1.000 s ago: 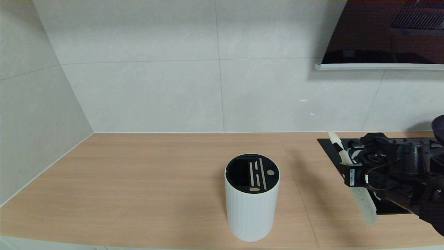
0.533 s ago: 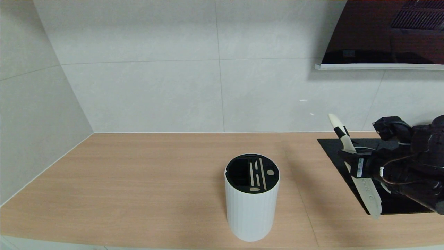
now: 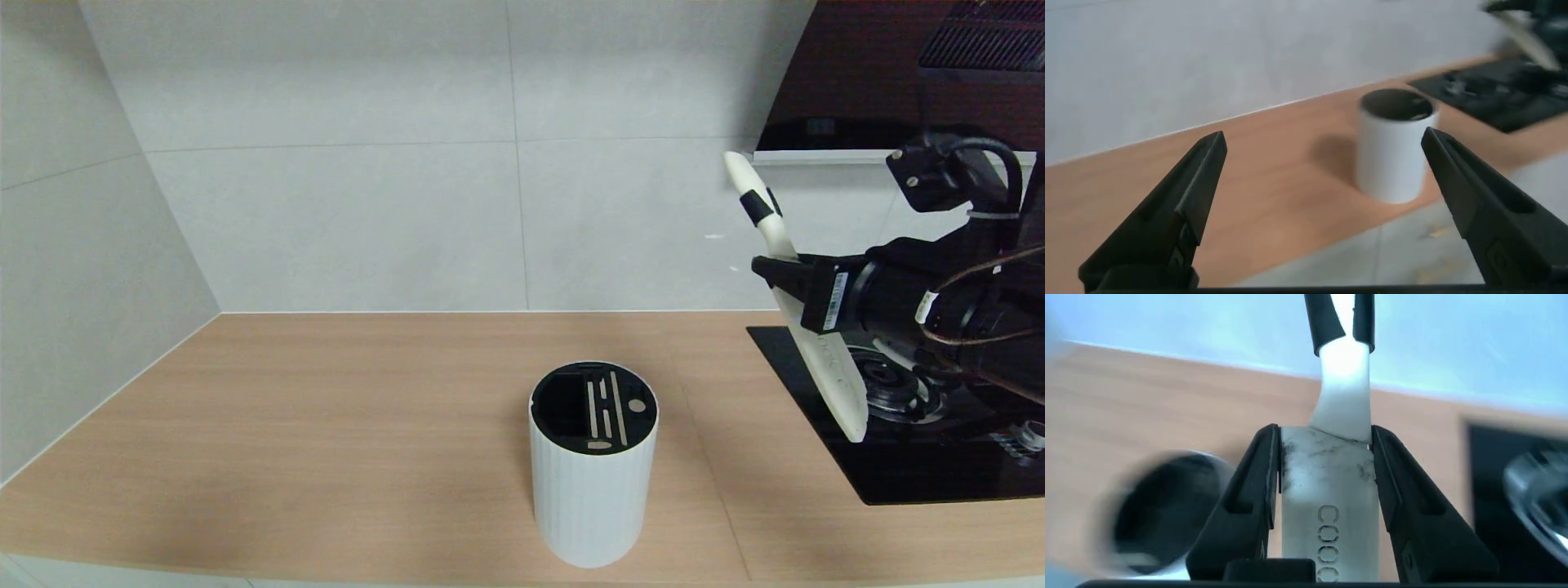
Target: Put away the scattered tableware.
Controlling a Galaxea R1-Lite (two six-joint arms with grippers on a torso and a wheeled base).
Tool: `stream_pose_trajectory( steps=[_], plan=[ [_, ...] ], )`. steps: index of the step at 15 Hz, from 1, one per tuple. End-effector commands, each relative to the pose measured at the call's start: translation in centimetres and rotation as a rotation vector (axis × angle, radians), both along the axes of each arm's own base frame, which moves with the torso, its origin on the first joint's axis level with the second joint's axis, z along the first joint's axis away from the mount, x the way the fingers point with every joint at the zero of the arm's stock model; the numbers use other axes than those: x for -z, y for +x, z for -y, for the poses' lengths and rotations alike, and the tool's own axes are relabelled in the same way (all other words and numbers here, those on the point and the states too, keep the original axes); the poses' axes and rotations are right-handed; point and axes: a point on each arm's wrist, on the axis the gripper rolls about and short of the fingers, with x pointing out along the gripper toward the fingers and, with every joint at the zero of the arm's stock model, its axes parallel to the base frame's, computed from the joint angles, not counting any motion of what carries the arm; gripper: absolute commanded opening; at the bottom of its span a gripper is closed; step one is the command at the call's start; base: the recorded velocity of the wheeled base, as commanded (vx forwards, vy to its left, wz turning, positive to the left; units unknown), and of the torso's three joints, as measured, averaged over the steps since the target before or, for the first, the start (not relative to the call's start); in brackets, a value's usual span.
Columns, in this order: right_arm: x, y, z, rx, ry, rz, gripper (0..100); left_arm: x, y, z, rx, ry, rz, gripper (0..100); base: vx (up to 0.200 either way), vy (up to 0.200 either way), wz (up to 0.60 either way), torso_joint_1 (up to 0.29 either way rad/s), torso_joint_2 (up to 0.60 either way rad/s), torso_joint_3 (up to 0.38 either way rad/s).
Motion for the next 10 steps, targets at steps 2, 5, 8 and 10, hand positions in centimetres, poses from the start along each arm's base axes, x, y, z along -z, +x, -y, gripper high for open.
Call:
stream_pose_trajectory(
  steps=[2, 5, 8, 10],
  plan=[
    [-1.3, -2.9, -3.6, -0.135, 0.049, 0.020, 0, -2.0, 9.9, 3.1, 0.290, -0.106, -0.310, 100, 0.000, 0.000, 0.00, 0.000, 0.00, 0.000],
    [-1.0, -3.7, -5.2, -0.192, 0.085, -0.014, 0, -2.2, 13.6, 6.4, 0.416, -0.400, -0.424, 100, 0.000, 0.000, 0.00, 0.000, 0.00, 0.000],
    [0.6, -4.3, -8.5, -0.275, 0.123, -0.100, 0, -1.1, 16.3, 8.3, 0.462, -0.570, -0.496, 100, 0.000, 0.000, 0.00, 0.000, 0.00, 0.000],
    [0.9, -4.6, -9.7, -0.296, 0.141, -0.109, 0, 0.5, 17.5, 9.8, 0.493, -0.604, -0.549, 100, 0.000, 0.000, 0.00, 0.000, 0.00, 0.000]
  ],
)
